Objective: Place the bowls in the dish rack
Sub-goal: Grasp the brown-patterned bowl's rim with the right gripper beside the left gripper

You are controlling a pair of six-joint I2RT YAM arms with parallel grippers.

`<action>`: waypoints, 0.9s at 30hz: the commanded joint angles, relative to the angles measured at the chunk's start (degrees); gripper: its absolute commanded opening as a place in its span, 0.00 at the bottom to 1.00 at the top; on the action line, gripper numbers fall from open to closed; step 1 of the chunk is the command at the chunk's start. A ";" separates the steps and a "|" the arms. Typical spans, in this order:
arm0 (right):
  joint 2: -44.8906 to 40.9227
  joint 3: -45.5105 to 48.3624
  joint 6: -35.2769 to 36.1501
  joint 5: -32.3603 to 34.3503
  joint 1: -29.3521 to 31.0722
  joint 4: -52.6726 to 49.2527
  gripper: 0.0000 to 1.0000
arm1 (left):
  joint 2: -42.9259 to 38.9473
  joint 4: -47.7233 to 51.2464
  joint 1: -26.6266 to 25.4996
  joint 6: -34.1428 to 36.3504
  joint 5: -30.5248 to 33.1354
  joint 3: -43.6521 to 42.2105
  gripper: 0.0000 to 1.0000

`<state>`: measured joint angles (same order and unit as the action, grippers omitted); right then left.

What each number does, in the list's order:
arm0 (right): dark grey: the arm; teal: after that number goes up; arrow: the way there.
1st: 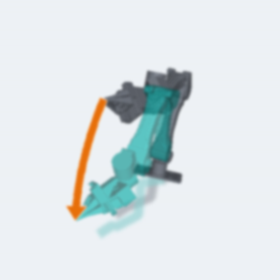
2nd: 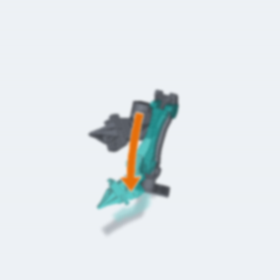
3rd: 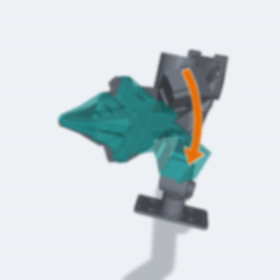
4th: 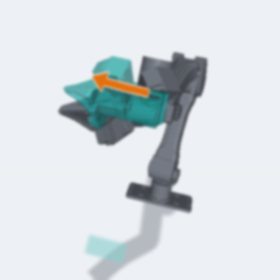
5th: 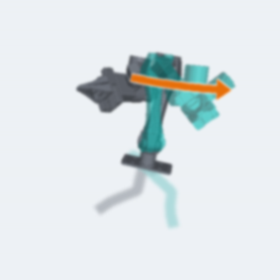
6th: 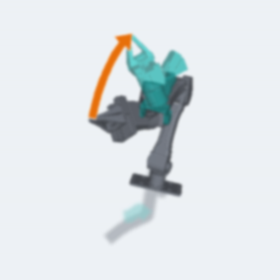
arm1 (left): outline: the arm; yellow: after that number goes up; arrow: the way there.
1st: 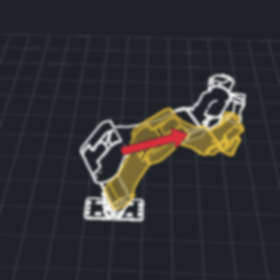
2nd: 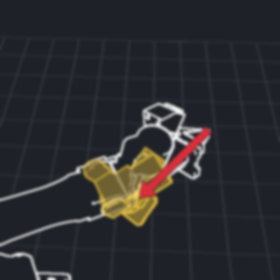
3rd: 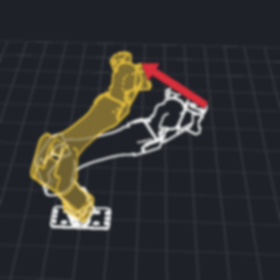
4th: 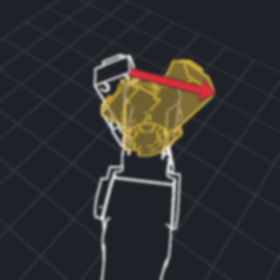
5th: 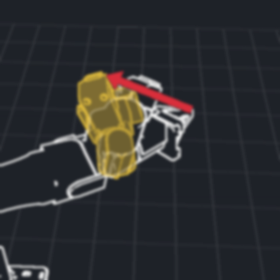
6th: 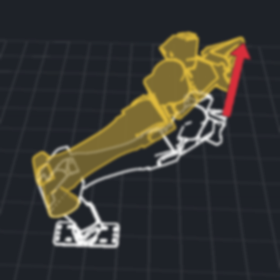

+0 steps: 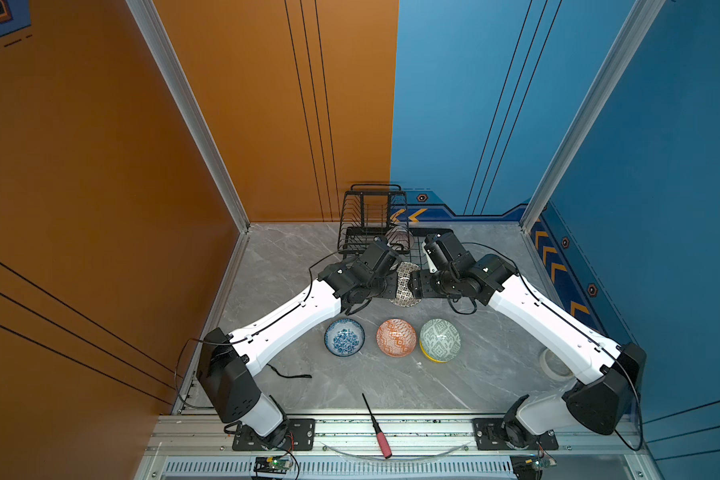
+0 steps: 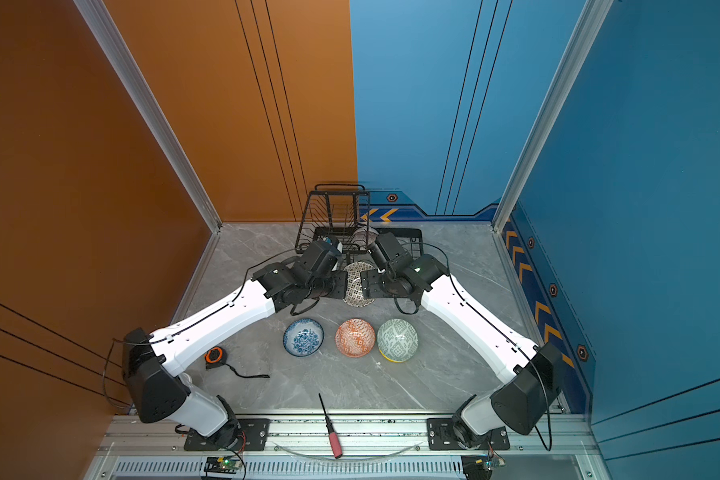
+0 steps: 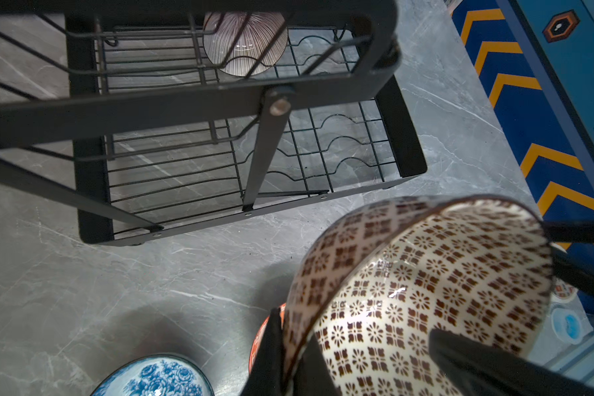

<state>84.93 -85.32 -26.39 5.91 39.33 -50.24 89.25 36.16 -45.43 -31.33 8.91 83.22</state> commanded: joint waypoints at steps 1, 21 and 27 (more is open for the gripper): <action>-0.23 1.59 -3.09 4.15 0.22 3.84 0.72 | -3.17 -3.20 0.12 0.60 -2.20 -0.87 0.00; -0.02 4.08 -0.95 -0.80 -2.45 7.71 0.31 | -5.14 -4.52 -0.09 1.43 1.80 -1.17 0.00; -0.15 3.70 -0.20 -1.47 -3.34 7.92 0.09 | -4.70 -4.48 -0.10 2.59 1.25 -0.78 0.00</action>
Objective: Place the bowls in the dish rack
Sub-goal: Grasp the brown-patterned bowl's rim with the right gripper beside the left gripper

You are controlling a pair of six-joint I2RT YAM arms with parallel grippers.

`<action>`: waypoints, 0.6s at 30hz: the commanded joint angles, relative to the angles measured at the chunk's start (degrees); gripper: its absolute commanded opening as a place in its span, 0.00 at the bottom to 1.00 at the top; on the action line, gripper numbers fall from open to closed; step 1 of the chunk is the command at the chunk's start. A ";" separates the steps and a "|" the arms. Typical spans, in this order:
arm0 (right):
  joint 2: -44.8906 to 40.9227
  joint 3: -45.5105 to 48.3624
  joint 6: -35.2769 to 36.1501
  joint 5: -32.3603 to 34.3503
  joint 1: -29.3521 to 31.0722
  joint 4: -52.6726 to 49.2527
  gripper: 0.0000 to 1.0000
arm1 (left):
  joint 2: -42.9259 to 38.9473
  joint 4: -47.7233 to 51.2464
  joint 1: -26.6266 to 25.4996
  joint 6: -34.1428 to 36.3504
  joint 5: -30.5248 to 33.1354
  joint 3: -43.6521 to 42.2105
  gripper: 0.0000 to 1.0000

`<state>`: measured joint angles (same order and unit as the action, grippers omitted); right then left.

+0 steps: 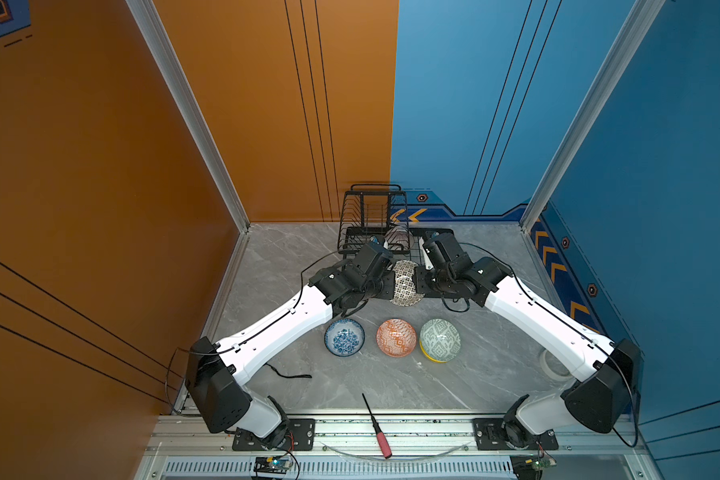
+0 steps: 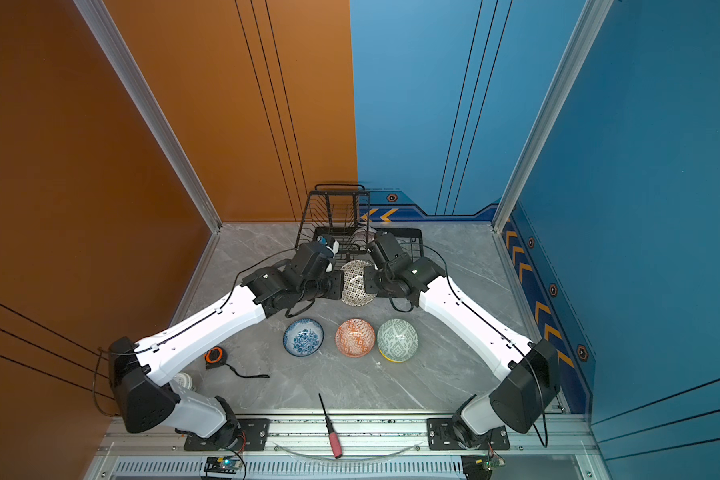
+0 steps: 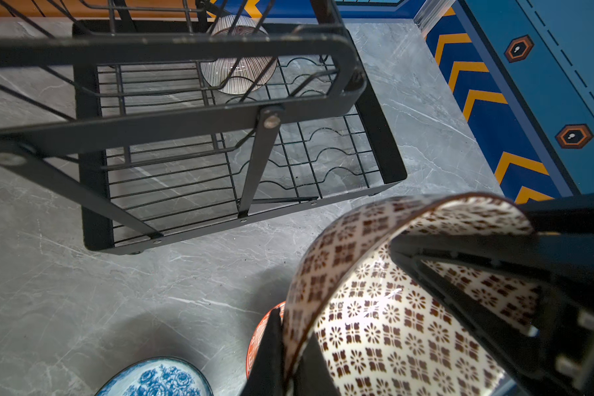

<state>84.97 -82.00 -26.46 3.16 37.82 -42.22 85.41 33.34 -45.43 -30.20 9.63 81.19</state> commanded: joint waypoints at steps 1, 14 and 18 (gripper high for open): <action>-0.39 0.38 0.11 1.32 -2.09 -0.15 0.05 | -0.94 -1.51 -0.09 1.69 0.68 1.10 0.00; -7.40 3.29 14.29 3.98 -8.95 -0.06 0.00 | -1.23 10.14 1.61 12.67 -0.28 4.64 0.94; -8.17 3.10 22.13 8.46 -11.37 0.59 0.00 | -0.86 12.06 1.89 14.05 -2.67 5.57 0.98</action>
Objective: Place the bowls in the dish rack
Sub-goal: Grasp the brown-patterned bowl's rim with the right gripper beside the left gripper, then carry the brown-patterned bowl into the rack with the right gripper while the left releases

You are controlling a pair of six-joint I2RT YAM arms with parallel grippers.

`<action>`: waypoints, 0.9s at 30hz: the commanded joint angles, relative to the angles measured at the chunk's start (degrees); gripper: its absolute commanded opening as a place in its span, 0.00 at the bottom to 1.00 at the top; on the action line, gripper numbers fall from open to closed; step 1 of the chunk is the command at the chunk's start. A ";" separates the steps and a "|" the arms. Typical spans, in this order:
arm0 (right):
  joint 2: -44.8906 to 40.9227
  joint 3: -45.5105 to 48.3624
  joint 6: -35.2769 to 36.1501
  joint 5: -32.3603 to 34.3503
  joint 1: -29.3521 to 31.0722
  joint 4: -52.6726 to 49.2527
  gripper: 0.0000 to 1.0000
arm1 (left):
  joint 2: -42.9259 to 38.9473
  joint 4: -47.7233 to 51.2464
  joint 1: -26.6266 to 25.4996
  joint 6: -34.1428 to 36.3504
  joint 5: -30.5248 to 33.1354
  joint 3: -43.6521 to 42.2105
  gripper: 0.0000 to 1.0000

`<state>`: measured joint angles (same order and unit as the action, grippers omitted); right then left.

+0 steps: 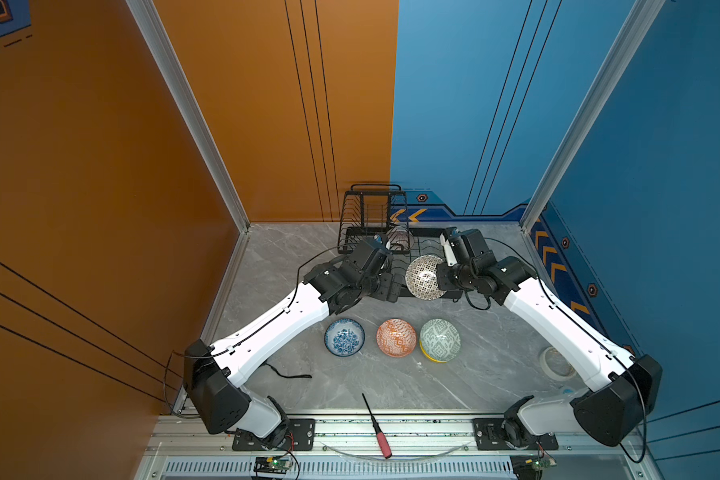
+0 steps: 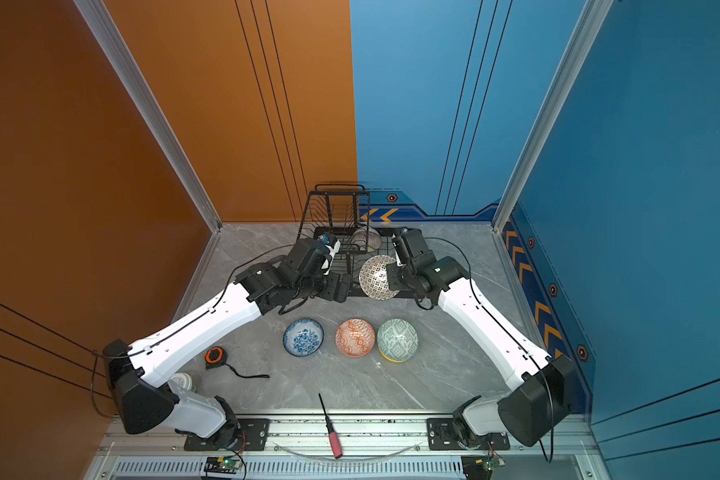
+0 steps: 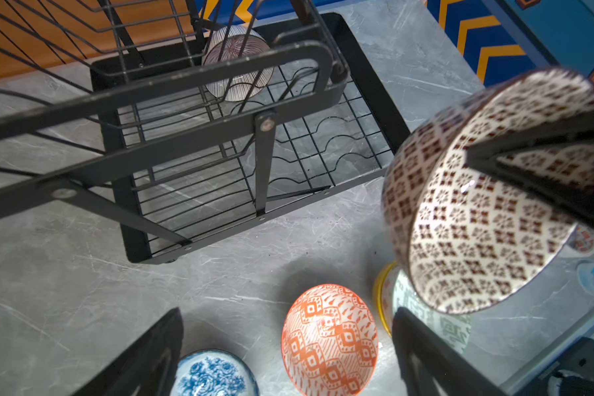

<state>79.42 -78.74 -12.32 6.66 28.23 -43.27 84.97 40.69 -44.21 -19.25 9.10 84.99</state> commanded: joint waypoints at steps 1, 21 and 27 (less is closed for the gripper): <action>-2.67 -0.12 9.61 5.89 -2.30 1.84 0.00 | -0.34 4.91 0.70 3.31 -2.44 1.76 0.98; 1.14 7.34 42.48 9.95 -10.45 34.07 0.00 | 3.31 6.51 2.19 5.36 -4.57 5.30 0.98; 5.84 6.96 49.06 10.12 -11.48 40.05 0.00 | 4.02 6.52 2.94 5.80 -5.89 6.33 0.98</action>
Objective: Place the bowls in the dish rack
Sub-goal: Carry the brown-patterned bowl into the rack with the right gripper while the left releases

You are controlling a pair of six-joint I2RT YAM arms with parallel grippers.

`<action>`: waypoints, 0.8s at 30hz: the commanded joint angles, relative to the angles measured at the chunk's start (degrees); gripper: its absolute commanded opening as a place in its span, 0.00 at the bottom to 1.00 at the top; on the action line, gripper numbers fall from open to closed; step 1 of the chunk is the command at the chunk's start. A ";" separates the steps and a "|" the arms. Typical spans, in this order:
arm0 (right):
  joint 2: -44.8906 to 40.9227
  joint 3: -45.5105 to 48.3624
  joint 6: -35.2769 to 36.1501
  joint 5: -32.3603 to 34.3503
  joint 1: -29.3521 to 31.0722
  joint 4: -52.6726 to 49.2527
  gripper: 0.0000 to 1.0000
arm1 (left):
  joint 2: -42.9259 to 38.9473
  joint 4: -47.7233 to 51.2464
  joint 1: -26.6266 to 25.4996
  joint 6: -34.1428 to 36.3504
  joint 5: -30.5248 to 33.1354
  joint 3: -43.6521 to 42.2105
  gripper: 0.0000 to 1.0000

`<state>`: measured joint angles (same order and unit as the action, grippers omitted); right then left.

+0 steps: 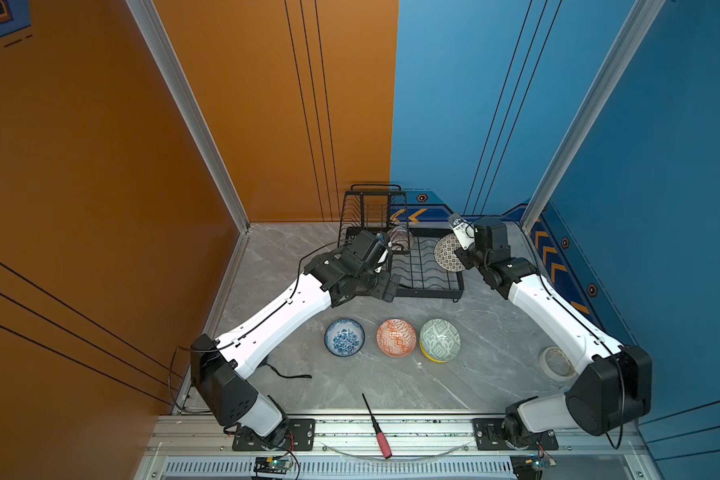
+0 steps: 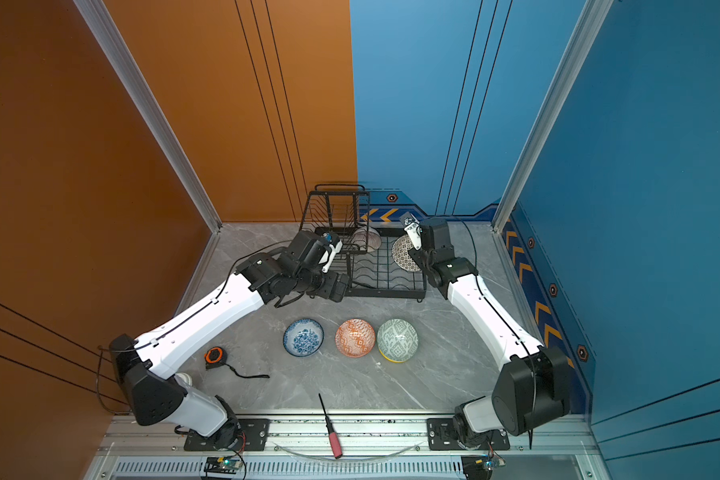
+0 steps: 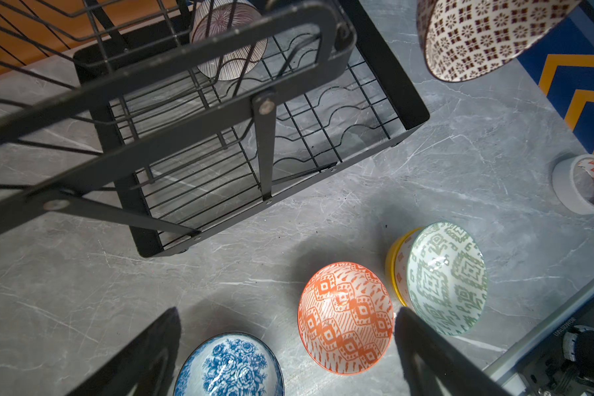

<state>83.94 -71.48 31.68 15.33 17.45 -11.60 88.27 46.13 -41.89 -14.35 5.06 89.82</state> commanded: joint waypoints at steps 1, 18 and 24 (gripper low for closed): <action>2.16 -0.58 6.16 1.45 -1.03 9.05 0.00 | 0.72 1.12 0.85 0.90 -2.01 1.58 0.98; 17.42 -4.21 20.79 4.52 -0.85 29.03 0.00 | 0.74 1.95 1.76 0.20 -3.20 1.32 0.98; 22.71 -7.08 23.67 4.34 -0.72 32.08 0.00 | 1.05 2.29 2.61 0.54 -4.13 1.54 0.98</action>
<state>106.21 -75.29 52.77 18.13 16.58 12.71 88.64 46.74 -40.01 -14.35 2.48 89.86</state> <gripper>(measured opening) 0.081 0.979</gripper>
